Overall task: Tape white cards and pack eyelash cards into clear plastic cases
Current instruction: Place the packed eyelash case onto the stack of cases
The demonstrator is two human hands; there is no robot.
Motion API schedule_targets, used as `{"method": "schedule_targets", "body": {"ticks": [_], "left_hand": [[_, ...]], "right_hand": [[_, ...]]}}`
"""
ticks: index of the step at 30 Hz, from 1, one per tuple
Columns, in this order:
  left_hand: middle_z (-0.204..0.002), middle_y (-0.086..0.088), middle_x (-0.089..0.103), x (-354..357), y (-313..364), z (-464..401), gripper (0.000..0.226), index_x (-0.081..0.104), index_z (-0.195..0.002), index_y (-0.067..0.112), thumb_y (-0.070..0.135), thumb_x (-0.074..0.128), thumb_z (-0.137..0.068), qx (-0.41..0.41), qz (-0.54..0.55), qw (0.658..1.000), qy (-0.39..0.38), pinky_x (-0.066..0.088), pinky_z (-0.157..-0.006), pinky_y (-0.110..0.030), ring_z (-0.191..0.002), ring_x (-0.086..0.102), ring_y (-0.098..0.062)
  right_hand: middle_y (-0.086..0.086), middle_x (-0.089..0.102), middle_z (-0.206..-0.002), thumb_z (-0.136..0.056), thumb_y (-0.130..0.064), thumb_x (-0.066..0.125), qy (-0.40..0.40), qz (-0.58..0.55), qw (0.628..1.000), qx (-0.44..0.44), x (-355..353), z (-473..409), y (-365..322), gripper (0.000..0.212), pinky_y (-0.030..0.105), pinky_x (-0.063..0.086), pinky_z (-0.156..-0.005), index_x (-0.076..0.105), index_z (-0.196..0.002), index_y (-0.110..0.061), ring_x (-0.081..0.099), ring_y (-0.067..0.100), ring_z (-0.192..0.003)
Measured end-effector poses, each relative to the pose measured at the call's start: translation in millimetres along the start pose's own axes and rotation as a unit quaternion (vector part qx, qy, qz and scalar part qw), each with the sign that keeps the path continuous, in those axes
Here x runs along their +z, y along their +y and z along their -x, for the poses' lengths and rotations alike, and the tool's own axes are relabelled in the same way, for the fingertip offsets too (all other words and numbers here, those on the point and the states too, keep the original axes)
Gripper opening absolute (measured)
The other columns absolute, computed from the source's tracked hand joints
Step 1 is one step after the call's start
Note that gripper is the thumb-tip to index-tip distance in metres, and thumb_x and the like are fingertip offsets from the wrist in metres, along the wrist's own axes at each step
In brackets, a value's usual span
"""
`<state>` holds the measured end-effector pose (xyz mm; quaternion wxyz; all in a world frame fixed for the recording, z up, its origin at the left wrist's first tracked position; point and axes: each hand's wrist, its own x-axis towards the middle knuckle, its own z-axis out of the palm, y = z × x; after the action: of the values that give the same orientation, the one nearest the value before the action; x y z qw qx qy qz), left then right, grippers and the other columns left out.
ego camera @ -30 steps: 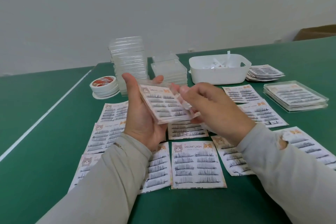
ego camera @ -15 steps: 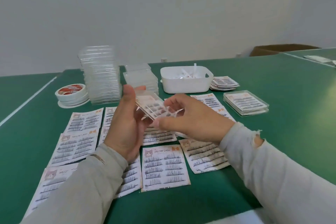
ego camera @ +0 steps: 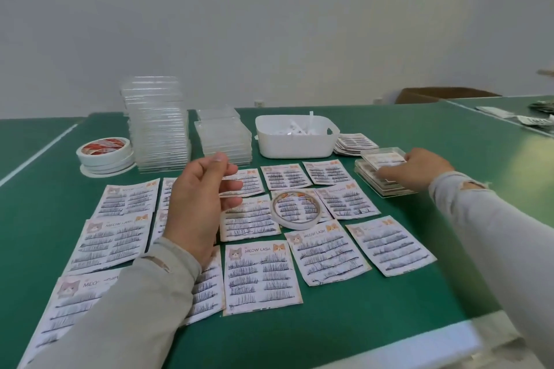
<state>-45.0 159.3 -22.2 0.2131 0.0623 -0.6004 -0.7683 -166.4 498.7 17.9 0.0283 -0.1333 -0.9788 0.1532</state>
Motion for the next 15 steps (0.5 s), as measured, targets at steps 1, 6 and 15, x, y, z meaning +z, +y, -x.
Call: {"method": "schedule_targets", "body": {"ticks": [1, 6, 15], "left_hand": [[-0.099, 0.001, 0.074, 0, 0, 0, 0.023, 0.068, -0.104, 0.018, 0.038, 0.059, -0.101, 0.002, 0.000, 1.000, 0.000, 0.055, -0.064, -0.029, -0.081, 0.068, -0.014], [-0.093, 0.005, 0.074, 2, 2, 1, 0.024, 0.069, -0.101, 0.018, 0.039, 0.057, -0.102, 0.004, -0.011, 1.000, 0.013, 0.056, -0.060, -0.023, -0.076, 0.067, -0.010], [-0.084, 0.002, 0.070, 6, 7, 7, 0.018, 0.067, -0.093, 0.013, 0.026, 0.058, -0.102, 0.047, -0.037, 0.998, 0.013, 0.052, -0.054, -0.025, -0.065, 0.061, -0.011]], "right_hand": [[0.008, 0.069, -0.105, -0.073, -0.067, 0.070, -0.008, 0.004, 1.000, -0.003, 1, -1, -1, 0.064, 0.036, 0.055, -0.079, 0.064, -0.111, -0.016, 0.065, 0.028, -0.089], [0.009, 0.066, -0.124, -0.083, -0.068, 0.065, -0.042, 0.037, 0.998, -0.018, 3, 6, -3, 0.070, 0.038, 0.052, -0.091, 0.057, -0.130, -0.016, 0.062, 0.031, -0.106], [-0.008, 0.066, -0.116, -0.085, -0.066, 0.064, 0.049, -0.225, 0.951, -0.208, 2, 96, -86, 0.057, 0.038, 0.051, -0.090, 0.062, -0.125, -0.025, 0.063, 0.017, -0.108]]}}
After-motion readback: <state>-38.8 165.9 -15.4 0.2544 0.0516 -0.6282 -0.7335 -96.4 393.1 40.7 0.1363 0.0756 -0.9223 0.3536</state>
